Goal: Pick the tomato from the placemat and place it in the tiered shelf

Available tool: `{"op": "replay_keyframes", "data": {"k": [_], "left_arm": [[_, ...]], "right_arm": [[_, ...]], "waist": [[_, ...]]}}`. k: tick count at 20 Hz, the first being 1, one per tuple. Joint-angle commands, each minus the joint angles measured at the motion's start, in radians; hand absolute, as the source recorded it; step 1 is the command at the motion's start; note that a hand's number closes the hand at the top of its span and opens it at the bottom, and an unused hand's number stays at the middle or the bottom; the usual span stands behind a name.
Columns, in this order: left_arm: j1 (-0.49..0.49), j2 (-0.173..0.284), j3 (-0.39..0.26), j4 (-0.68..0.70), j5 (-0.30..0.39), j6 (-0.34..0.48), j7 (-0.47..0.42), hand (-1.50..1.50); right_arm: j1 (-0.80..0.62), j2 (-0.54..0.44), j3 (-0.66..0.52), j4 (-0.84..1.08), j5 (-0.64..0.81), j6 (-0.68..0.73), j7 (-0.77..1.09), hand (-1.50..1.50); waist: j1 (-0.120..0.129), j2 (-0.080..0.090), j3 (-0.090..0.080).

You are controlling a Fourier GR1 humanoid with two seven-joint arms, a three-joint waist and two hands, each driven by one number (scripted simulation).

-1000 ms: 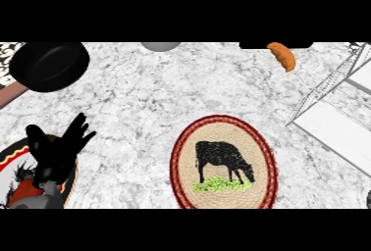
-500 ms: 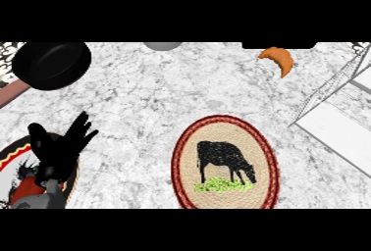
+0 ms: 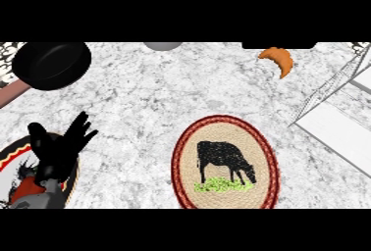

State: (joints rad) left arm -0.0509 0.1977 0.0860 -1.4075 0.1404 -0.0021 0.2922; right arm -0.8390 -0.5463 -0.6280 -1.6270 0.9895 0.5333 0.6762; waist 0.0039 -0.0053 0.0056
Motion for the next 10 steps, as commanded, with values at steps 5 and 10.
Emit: {"op": "replay_keyframes", "data": {"k": [5,10], "left_arm": [[0.029,0.023,0.025,0.014,0.017,-0.042,0.024,0.0],[0.023,-0.037,-0.021,0.026,-0.027,0.009,0.012,0.0]], "right_arm": [[0.029,-0.044,0.027,0.015,-0.066,-0.016,0.012,1.5],[0.008,-0.041,-0.064,0.059,-0.082,-0.12,0.03,1.5]], "waist": [[-0.002,0.004,-0.006],[-0.003,0.006,-0.005]]}}
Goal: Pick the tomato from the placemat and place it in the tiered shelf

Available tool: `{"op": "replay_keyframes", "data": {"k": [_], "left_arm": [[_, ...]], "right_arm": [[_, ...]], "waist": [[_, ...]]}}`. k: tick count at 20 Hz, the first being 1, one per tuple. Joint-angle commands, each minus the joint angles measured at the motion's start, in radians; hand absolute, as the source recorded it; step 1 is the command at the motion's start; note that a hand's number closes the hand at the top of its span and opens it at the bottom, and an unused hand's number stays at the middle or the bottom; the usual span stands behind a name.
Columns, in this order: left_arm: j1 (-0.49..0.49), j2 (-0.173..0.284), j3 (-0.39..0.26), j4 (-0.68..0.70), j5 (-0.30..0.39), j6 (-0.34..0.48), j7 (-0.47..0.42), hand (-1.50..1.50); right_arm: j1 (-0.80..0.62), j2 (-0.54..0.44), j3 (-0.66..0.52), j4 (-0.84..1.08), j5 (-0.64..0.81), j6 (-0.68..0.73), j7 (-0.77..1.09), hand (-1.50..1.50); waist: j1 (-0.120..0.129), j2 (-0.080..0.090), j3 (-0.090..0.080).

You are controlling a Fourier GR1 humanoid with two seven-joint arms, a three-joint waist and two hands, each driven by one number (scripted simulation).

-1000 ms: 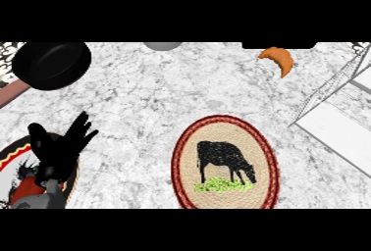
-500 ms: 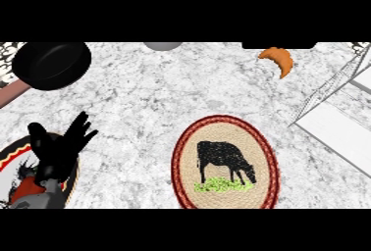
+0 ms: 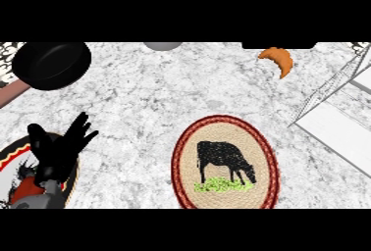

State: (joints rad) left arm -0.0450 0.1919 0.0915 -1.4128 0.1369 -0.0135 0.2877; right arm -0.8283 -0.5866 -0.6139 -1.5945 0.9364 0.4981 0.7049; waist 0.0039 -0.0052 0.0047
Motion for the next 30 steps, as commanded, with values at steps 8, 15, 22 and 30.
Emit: {"op": "replay_keyframes", "data": {"k": [8,15,22,30], "left_arm": [[0.031,-0.01,0.0,0.049,-0.008,-0.016,-0.016,0.0],[0.002,-0.04,-0.006,0.093,-0.037,0.021,-0.035,0.0],[-0.018,-0.03,-0.014,0.037,-0.04,0.03,0.054,0.0],[-0.016,0.002,0.031,0.045,-0.01,0.0,0.038,0.0]], "right_arm": [[-0.122,0.027,-0.147,-0.004,-0.119,-0.221,0.087,-1.5],[-0.151,-0.009,-0.26,-0.026,-0.23,-0.312,0.117,-1.5],[-0.112,-0.151,-0.267,-0.056,-0.128,-0.389,0.17,-1.5],[0.009,-0.263,-0.546,-0.143,-0.274,-0.336,0.217,-1.5]], "waist": [[0.003,0.004,-0.005],[-0.011,0.004,-0.005],[-0.014,0.004,-0.005],[-0.028,0.0,-0.004]]}}
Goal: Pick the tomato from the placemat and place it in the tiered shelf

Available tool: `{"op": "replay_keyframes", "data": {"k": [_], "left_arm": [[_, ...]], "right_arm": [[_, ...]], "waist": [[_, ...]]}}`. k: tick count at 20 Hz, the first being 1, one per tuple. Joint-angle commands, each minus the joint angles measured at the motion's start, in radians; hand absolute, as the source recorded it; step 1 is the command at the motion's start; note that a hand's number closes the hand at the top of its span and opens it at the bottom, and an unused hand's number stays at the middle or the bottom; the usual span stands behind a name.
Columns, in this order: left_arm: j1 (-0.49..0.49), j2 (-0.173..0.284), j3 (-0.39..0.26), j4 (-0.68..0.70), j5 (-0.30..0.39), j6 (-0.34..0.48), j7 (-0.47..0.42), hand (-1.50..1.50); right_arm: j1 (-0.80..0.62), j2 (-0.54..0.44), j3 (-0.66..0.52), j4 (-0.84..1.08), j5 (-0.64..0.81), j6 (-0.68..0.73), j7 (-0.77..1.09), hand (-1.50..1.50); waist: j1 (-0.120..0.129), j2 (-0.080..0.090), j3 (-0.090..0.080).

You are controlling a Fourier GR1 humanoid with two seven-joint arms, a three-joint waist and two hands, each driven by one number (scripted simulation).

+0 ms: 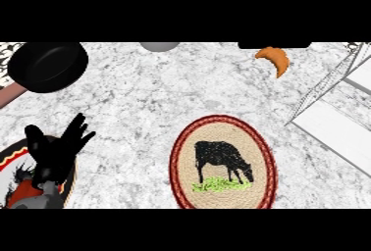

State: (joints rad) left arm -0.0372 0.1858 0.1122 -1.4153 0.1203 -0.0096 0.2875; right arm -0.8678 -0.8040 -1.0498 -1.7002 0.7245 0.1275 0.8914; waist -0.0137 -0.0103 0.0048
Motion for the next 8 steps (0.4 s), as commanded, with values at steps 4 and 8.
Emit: {"op": "replay_keyframes", "data": {"k": [4,8], "left_arm": [[0.025,0.011,0.021,0.054,0.023,-0.039,-0.015,0.0],[-0.002,-0.038,-0.024,0.059,-0.022,0.02,0.021,0.0]], "right_arm": [[0.106,-0.139,-0.244,-0.04,-0.205,0.181,0.041,-1.5],[0.161,-0.187,-0.367,-0.058,-0.317,0.297,0.056,-1.5]], "waist": [[-0.012,0.003,-0.004],[-0.02,0.003,-0.005]]}}
